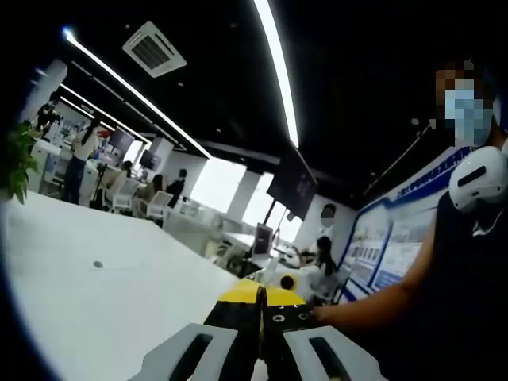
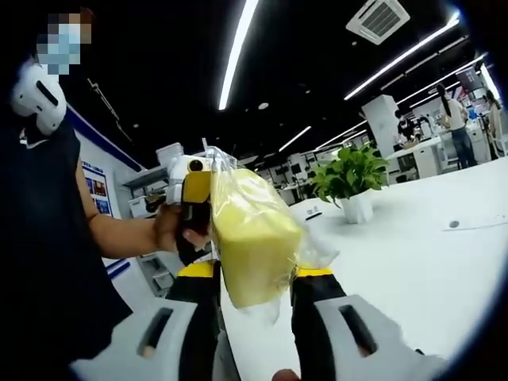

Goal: Compare the silicone blocks by pressing each to a similar depth, holding the contact briefly, and releasing to observe deformation and rebound differences across the visible hardness samples.

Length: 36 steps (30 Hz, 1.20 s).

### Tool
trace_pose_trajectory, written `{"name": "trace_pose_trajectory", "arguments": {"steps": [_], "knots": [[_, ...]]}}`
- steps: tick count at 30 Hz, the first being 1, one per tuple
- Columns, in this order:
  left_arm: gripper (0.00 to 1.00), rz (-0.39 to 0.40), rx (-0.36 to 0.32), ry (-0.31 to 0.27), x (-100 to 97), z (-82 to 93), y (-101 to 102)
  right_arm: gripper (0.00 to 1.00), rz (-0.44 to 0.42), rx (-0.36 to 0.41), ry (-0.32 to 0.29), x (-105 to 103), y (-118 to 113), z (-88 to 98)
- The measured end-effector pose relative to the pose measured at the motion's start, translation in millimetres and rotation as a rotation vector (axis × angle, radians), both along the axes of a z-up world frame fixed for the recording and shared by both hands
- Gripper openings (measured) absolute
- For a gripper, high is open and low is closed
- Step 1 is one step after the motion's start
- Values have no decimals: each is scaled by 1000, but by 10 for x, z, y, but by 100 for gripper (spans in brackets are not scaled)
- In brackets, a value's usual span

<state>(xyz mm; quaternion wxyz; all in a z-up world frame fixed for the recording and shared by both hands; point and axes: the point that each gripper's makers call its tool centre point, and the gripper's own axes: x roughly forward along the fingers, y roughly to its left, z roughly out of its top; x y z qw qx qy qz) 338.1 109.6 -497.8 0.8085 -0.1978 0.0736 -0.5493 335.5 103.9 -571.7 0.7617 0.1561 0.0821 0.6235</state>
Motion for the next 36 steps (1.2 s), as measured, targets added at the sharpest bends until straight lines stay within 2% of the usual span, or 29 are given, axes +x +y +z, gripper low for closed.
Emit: {"name": "trace_pose_trajectory", "arguments": {"steps": [14, 20, 21, 30, 33, 36], "knots": [[0, -6, 22, -4, -32, -35, -1, 20, 18, -39, -1, -15, -13, -39], [0, -5, 57, -10, -47, -112, 3, 13, 17, -79, -18, -27, -22, -110], [0, -7, 65, -13, -52, -129, 0, 12, 1, -93, -41, -3, -32, -122], [0, 7, 125, -62, -44, -338, 11, 6, 11, -152, -34, -6, -37, -297], [0, 11, 122, -49, -48, -385, 16, 5, 11, -169, -45, 2, -45, -339], [0, 9, 112, -26, -48, -409, 14, 4, 7, -187, -31, 0, -63, -372]]}}
